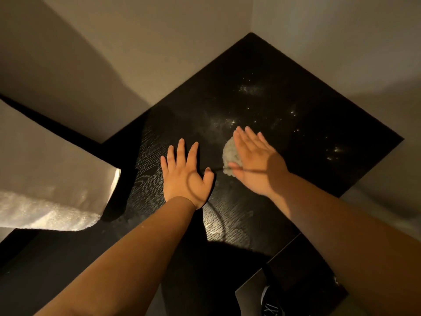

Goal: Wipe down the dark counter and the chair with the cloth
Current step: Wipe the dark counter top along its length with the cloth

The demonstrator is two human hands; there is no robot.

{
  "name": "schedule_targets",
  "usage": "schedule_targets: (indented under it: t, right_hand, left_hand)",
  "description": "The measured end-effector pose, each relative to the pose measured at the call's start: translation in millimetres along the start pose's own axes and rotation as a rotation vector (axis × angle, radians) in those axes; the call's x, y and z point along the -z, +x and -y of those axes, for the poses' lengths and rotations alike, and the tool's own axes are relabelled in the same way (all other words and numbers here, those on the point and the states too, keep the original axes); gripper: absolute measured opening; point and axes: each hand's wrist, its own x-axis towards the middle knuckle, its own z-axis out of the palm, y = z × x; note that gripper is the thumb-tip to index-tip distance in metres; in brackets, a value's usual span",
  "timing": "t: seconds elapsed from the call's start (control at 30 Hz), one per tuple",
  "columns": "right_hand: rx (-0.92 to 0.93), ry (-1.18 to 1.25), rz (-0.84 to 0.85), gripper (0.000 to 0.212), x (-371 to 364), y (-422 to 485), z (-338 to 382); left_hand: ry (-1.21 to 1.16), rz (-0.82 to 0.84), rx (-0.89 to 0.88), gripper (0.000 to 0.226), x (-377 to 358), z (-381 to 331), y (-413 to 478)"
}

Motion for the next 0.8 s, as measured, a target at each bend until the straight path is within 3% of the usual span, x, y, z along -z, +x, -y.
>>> schedule_targets:
  t: [0.07,0.17,0.4,0.47,0.63,0.8]
  right_hand:
    - [-0.061,-0.006,0.030,0.082,7.8,18.2,-6.8]
    - [-0.134,-0.003,-0.057,0.080,2.0,13.6,5.3]
    - [0.163,-0.063,-0.003,0.079,-4.4,-7.9,10.8]
    - [0.096,-0.078,-0.008,0.084,4.7,15.1,-2.1]
    - [-0.159,-0.018,-0.137,0.074,5.4,32.0,10.9]
    - [0.083,-0.008,-0.015,0.072,-2.3,6.1,34.7]
  left_hand:
    - [-0.005,-0.005,0.001,0.079,0.3,0.4,0.3]
    - [-0.010,-0.005,-0.003,0.079,0.0,0.5,0.0]
    - [-0.001,0.013,-0.002,0.080,0.3,1.4,0.2]
    - [0.009,0.012,-0.004,0.080,1.3,0.2,-0.1]
    - [0.022,0.018,0.008,0.081,1.4,-0.1,1.4]
    - [0.018,0.029,0.000,0.084,1.7,0.7,2.3]
